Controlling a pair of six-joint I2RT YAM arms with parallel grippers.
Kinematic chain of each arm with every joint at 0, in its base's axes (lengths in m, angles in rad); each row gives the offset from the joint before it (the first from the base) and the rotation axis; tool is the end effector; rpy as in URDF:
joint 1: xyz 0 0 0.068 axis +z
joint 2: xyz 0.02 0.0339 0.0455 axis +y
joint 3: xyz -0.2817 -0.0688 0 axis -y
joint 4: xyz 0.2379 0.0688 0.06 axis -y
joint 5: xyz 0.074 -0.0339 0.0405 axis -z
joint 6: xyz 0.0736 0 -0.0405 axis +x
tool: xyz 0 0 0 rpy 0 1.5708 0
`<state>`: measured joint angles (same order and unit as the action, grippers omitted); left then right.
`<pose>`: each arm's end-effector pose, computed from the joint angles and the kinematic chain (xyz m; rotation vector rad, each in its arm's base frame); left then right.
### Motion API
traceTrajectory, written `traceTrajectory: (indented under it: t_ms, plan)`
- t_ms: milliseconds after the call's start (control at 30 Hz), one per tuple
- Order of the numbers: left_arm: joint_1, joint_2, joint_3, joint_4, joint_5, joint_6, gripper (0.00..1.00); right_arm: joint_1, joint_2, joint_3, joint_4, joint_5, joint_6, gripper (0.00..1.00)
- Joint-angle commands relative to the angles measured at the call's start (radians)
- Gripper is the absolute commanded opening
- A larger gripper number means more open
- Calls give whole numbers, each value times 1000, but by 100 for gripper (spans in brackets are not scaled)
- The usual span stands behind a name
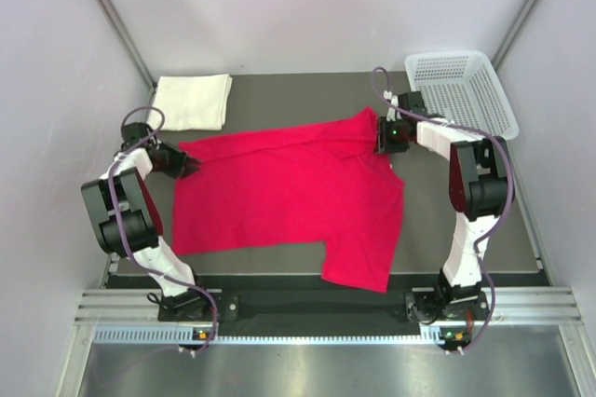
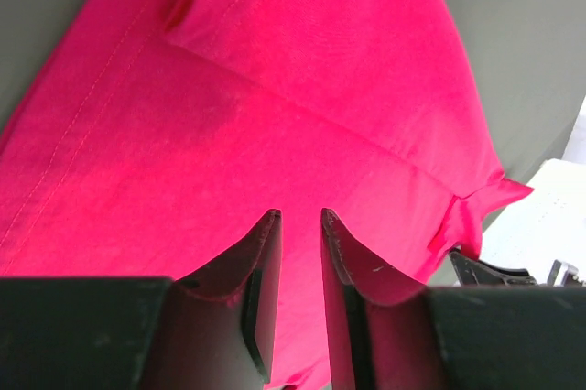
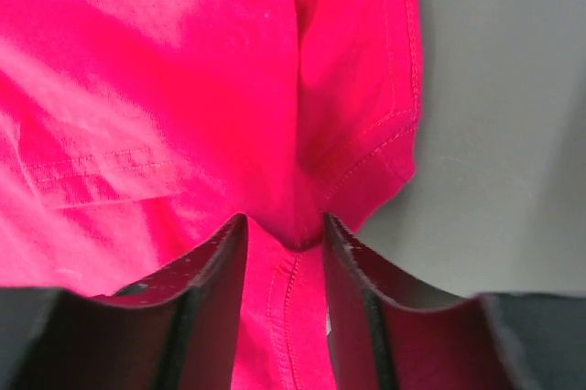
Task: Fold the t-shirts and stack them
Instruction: Fold the tshirt
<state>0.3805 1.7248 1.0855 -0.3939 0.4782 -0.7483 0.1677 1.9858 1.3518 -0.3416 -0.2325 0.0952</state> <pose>0.3480 0.1027 0.1784 -1.2441 2.2916 -0.7546 0.4334 0.0906 0.1581 -0.1839 2.5486 0.3983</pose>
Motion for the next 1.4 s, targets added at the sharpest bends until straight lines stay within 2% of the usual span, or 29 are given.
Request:
traceTrajectory:
  t_ms: [0,100,200,233,267,367,467,800,900,1367]
  plan:
    - [12,30,17,72,30,-59,29,-5,-5,61,26,9,-25,40]
    - [12,39,24,73,30,-62,29,-7,2,64,26,10,-28,43]
    - [11,48,28,66,27,-59,29,-7,7,66,29,9,-28,40]
    - [11,53,28,64,25,-59,29,-7,7,66,29,7,-26,37]
    - [11,55,28,64,22,-57,29,-8,8,69,29,-4,-22,26]
    - [14,58,37,56,-4,-45,30,-7,-1,66,18,-19,-5,7]
    - [15,68,62,47,-30,-25,37,-5,-36,55,18,-10,20,3]
    - [40,124,160,-31,-184,23,40,-5,-99,49,0,-24,61,0]
    - [52,148,163,-20,-181,0,47,-5,-108,37,6,-30,64,0]
    - [67,239,191,18,-170,-52,33,-5,-108,38,12,-47,64,0]
